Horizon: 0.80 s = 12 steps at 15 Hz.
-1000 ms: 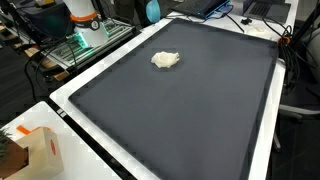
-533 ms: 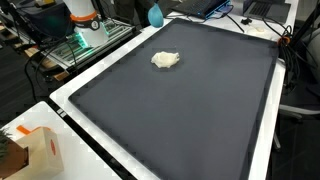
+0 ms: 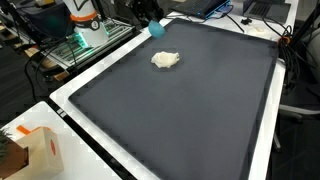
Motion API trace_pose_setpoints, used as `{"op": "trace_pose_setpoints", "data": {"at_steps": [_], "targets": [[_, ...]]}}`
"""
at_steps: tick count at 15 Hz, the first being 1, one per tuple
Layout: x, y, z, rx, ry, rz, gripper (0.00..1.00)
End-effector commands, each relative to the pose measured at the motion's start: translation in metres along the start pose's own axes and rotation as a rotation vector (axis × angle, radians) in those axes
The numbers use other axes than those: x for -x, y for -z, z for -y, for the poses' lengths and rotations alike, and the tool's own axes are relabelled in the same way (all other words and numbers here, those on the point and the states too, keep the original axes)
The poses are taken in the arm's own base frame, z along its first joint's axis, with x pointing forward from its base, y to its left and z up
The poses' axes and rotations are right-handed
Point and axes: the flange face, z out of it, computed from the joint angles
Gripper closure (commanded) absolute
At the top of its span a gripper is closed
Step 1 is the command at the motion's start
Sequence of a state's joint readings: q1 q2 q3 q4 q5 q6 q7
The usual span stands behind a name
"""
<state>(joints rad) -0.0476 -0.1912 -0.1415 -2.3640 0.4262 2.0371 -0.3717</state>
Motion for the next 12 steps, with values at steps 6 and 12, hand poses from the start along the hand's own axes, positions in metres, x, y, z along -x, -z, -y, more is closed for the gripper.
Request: {"op": "trace_pose_setpoints", "data": {"at_steps": [6,12], "targets": [[-0.003,-0.046,-0.054,-0.289,0.199,0.052,0.75],[-0.007,-0.075,-0.095,-0.397,0.179,0.048,0.75]]}}
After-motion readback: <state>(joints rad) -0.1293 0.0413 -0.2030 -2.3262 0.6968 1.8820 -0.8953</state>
